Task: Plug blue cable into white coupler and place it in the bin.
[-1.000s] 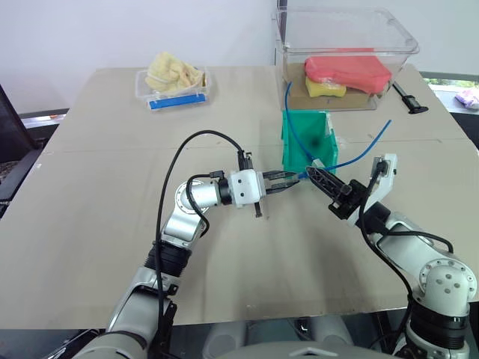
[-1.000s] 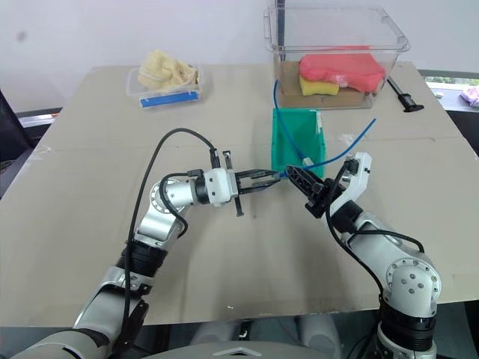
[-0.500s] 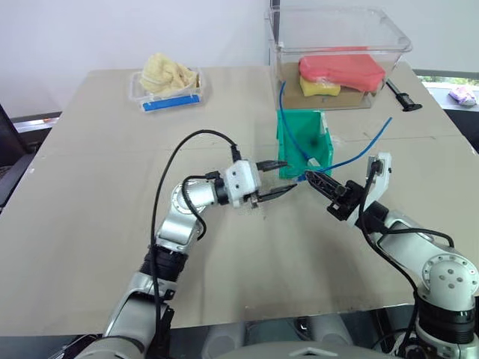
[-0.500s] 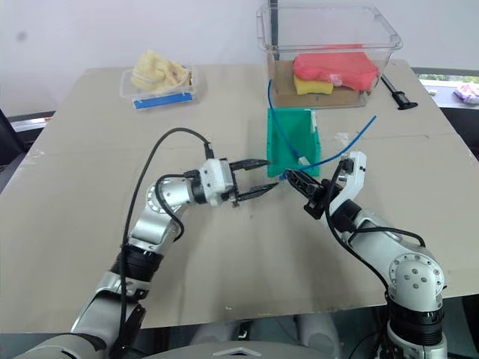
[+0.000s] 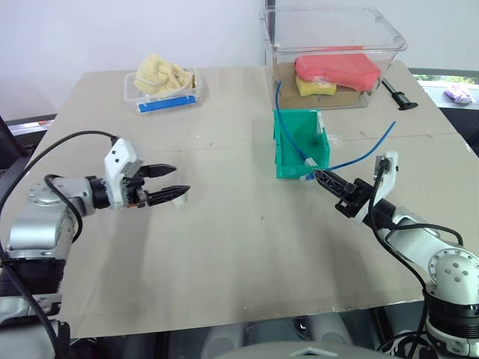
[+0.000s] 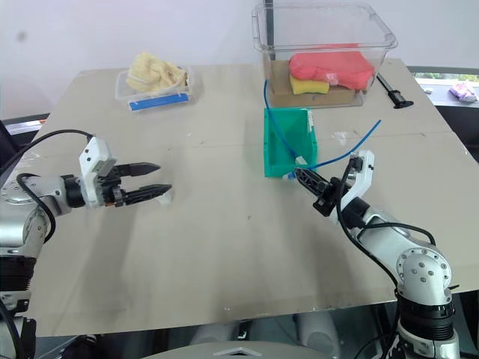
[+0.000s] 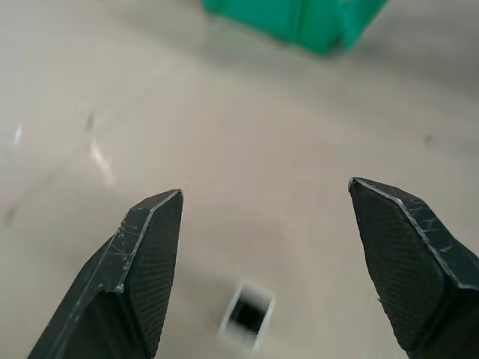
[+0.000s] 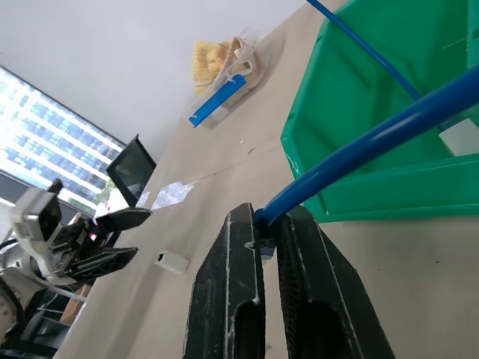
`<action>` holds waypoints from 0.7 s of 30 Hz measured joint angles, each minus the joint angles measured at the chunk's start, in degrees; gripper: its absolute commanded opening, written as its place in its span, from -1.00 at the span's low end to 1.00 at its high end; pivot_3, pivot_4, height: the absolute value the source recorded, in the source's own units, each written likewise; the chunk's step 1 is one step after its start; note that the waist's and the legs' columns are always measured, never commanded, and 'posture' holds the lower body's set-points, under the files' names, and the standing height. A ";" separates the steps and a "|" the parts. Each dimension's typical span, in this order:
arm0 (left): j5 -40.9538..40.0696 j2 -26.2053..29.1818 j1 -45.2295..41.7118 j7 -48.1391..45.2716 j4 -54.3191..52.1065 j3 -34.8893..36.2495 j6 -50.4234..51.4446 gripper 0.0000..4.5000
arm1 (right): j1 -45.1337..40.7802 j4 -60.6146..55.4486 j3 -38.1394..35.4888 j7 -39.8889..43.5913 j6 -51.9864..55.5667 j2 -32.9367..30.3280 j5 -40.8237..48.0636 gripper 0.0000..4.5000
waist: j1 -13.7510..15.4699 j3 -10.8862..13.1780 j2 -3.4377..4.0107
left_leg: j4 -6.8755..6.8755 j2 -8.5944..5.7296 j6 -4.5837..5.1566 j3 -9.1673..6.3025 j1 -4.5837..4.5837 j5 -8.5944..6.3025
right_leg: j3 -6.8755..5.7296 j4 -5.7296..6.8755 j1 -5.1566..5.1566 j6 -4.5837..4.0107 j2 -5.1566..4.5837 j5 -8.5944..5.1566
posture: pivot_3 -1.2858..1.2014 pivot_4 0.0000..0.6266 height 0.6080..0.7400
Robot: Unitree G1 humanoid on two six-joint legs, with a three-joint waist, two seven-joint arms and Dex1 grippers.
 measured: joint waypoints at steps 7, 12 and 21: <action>9.69 0.24 -7.94 -6.75 17.50 -6.06 -13.34 0.60 | -0.44 0.09 1.02 1.01 -0.09 -0.34 -1.26 -1.00 | 0.15 -0.01 -0.03 | -0.01 0.00 0.00 0.08 -0.06 0.00 | -0.01 -0.01 -0.04 -0.01 -0.03 0.01 | 0.03 -0.52 1.00; 13.32 -1.22 -11.07 -9.34 22.95 -8.89 -18.92 0.60 | 0.39 -1.05 0.96 0.88 -0.29 -0.68 -1.44 -1.00 | 0.07 -0.02 -0.04 | -0.01 0.01 0.00 0.02 -0.15 0.00 | 0.06 0.01 -0.17 0.00 -0.07 0.02 | 0.03 -0.52 1.00; 16.77 -3.15 -12.70 -11.21 26.51 -11.05 -23.86 -0.76 | 2.23 -2.02 0.91 0.05 -0.93 -1.63 -1.41 -1.00 | 0.00 -0.02 -0.05 | -0.01 0.07 0.01 0.00 -0.13 -0.01 | 0.07 0.06 -0.18 0.00 -0.06 0.02 | 0.03 -0.52 1.00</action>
